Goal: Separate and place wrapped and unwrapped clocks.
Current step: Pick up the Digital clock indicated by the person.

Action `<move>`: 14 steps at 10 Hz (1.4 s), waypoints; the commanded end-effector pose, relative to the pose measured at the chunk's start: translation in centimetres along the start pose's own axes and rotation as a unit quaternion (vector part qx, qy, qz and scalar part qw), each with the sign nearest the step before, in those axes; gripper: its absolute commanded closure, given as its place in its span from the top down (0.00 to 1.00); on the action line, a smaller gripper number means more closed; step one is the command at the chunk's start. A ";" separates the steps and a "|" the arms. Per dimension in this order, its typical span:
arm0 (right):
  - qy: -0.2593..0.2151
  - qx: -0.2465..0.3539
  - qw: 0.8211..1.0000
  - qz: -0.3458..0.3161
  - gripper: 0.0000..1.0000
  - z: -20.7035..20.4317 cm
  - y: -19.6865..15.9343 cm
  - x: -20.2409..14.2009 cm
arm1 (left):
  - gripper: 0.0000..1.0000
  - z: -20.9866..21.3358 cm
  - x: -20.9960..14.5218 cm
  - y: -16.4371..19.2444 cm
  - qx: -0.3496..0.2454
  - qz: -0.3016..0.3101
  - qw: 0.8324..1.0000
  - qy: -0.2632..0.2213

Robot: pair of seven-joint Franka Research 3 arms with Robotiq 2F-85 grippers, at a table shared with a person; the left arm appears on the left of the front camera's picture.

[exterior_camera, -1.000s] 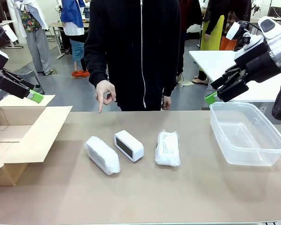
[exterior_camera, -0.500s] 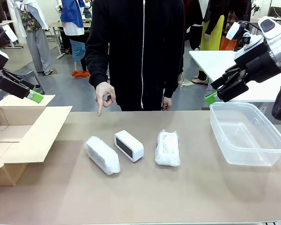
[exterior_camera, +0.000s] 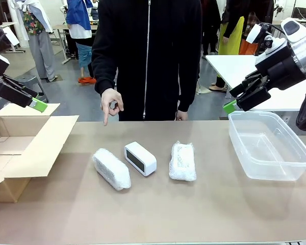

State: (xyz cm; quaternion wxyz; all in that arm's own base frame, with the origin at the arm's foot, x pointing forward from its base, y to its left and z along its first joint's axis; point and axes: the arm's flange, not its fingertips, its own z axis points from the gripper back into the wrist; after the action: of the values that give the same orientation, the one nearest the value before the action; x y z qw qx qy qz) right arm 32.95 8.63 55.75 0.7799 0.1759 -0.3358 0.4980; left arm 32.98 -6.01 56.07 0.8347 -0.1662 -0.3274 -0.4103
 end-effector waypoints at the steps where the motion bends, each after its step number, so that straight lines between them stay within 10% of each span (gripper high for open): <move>1: -0.007 0.008 1.000 -0.001 1.00 -0.1 0.0 -0.1 | 1.00 0.0 0.0 0.0 -0.003 0.001 1.000 -0.001; 7: -0.007 0.008 1.000 -0.001 1.00 -0.1 0.0 -0.1 | 1.00 0.0 0.0 0.0 0.000 0.000 1.000 0.000; 8: -0.007 0.008 1.000 -0.001 1.00 -0.1 0.0 -0.1 | 1.00 -0.6 1.9 -1.0 -0.029 -0.067 0.996 0.059; 11: -0.007 0.008 1.000 -0.001 1.00 -0.1 0.0 -0.1 | 1.00 -6.8 5.3 -4.2 -0.163 -0.277 0.926 0.197; 14: -0.007 0.008 1.000 -0.001 1.00 -0.1 0.0 -0.1 | 1.00 -15.5 4.5 -7.3 -0.207 -0.485 0.834 0.163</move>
State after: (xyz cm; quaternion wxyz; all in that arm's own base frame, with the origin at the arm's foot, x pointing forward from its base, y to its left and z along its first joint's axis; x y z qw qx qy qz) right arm 32.92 8.65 55.81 0.7799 0.1749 -0.3359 0.4983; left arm 33.97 -20.87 49.16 0.6056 -0.1196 -0.0938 -0.7811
